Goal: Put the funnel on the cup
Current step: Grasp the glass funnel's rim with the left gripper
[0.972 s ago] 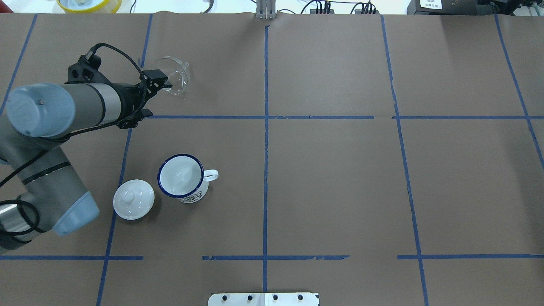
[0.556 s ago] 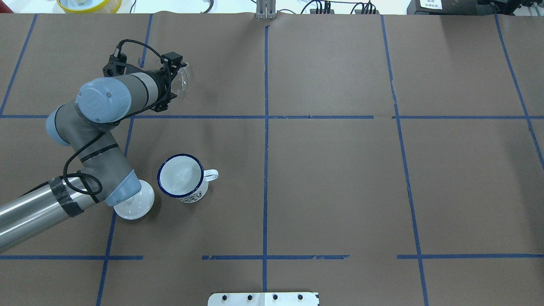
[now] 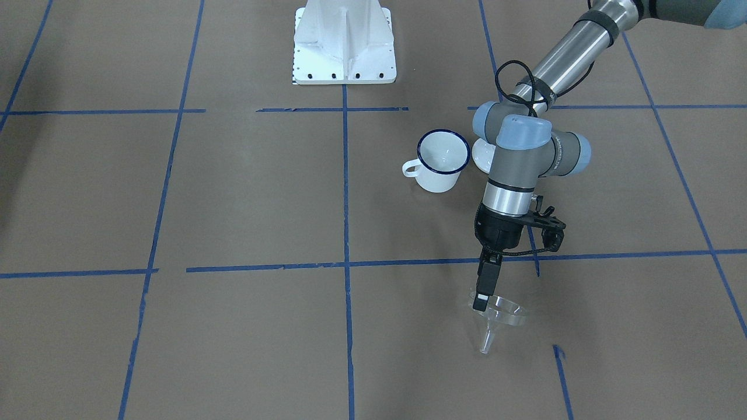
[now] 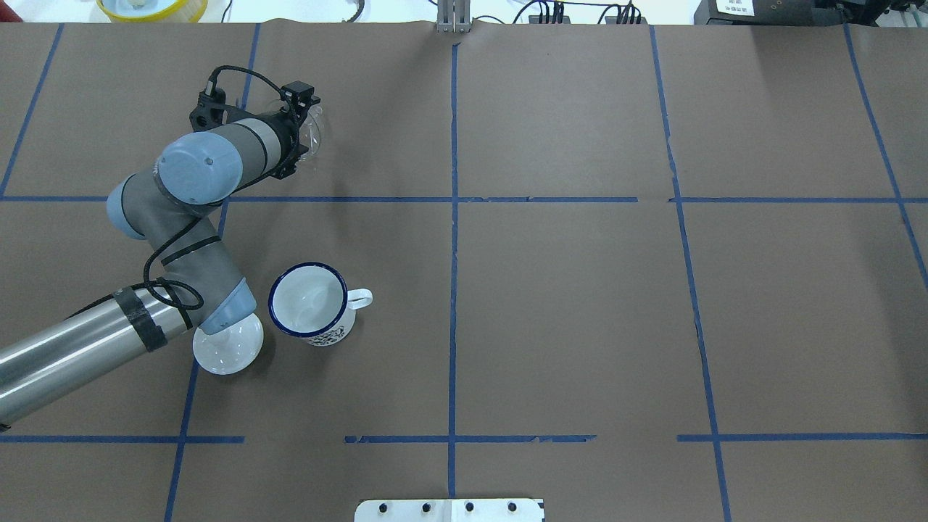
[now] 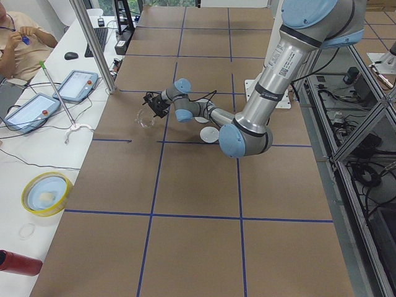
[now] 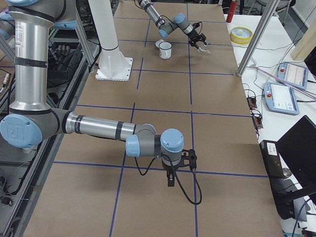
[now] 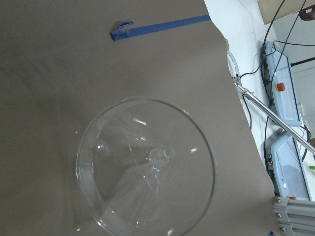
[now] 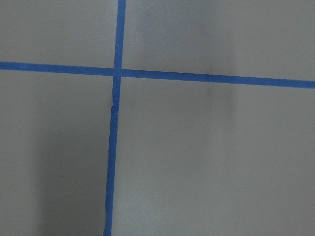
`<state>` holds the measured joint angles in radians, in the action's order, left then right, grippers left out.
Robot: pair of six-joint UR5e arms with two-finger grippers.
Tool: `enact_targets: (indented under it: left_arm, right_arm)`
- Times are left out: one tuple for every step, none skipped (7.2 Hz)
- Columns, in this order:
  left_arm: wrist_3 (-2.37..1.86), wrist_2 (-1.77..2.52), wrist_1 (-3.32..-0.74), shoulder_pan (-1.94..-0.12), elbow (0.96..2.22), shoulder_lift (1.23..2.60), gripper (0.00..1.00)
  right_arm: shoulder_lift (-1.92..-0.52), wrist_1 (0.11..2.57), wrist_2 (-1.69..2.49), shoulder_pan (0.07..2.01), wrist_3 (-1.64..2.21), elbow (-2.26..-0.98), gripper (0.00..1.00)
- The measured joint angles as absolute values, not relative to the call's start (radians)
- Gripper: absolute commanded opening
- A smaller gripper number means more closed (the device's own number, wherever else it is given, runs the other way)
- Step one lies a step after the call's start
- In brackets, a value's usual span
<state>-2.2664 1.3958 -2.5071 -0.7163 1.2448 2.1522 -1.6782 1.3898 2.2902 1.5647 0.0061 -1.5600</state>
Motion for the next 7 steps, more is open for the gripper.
enact_targets:
  left_arm:
    - [-2.274, 1.392, -2.514, -0.732, 1.240, 2.154, 0.64]
    - [-2.277, 1.392, -2.516, -0.749, 1.236, 2.155, 0.64]
    - [-2.278, 1.391, -2.517, -0.761, 1.229, 2.155, 0.64]
    - [-2.278, 1.391, -2.519, -0.765, 1.222, 2.155, 0.64]
    - [-2.278, 1.392, -2.523, -0.766, 1.214, 2.156, 0.53]
    - [-2.277, 1.392, -2.530, -0.766, 1.205, 2.156, 0.20]
    - [-2.276, 1.393, -2.539, -0.766, 1.201, 2.157, 0.00]
  right_arm:
    - [-1.678, 1.390, 2.290, 1.565, 0.006, -1.560, 1.00]
    - [-1.678, 1.390, 2.290, 1.565, 0.006, -1.560, 1.00]
    - [-1.678, 1.390, 2.290, 1.565, 0.006, -1.560, 1.00]
    - [-1.678, 1.390, 2.290, 1.565, 0.006, -1.560, 1.00]
    - [-1.678, 1.390, 2.290, 1.565, 0.007, -1.560, 1.00]
    - [-1.678, 1.390, 2.290, 1.565, 0.007, -1.560, 1.00]
    - [-1.678, 1.390, 2.290, 1.565, 0.006, -1.560, 1.00]
